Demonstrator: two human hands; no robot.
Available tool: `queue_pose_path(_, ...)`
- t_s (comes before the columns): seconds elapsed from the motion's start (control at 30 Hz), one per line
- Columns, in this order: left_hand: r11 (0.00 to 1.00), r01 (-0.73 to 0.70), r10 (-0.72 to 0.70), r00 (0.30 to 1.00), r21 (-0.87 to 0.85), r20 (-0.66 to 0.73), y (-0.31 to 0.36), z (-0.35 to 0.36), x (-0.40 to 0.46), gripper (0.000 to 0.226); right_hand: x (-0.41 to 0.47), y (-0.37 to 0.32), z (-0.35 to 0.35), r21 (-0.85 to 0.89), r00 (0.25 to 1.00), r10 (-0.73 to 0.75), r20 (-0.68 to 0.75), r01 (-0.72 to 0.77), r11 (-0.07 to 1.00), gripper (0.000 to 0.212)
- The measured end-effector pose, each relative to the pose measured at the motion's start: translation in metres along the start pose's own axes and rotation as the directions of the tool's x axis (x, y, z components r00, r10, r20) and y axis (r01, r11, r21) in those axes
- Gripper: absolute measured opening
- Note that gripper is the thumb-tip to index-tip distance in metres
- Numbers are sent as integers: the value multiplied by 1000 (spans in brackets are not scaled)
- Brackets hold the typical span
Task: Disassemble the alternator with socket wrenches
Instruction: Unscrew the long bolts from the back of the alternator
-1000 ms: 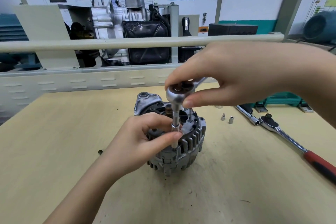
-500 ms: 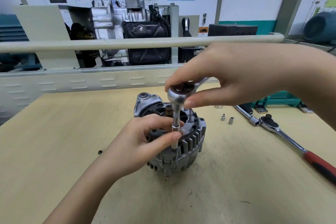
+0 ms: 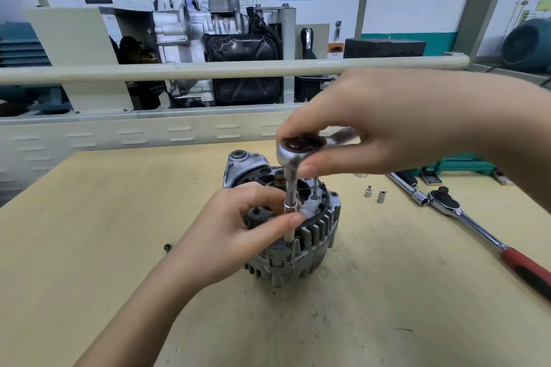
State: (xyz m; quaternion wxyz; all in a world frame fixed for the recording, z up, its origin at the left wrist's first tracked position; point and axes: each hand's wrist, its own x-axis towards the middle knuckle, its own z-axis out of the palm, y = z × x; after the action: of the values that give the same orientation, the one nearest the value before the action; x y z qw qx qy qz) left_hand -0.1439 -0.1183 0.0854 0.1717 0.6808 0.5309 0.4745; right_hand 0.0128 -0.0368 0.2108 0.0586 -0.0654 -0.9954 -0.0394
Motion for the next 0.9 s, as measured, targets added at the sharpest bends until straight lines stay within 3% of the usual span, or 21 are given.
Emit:
queue_pose_path(0.2,999,-24,25,1000,27,-14,2,2,-1,14,0,0,0,43,999,-39,-28,40,998,35)
queue_pose_path(0.4,997,-21,29,994,74,-107,1,7,1,29,-1,-2,3,-44,997,35,-67,-38,998,53)
queue_pose_path(0.67,1000,27,-27,999,13,28,3,1,-1,26,0,-2,0,24,998,-62,-6,62,998,15)
queue_pose_path(0.9,989,-40,53,995,143,-87,3,6,2,36,0,0,3,-34,995,54,-78,-57,998,50)
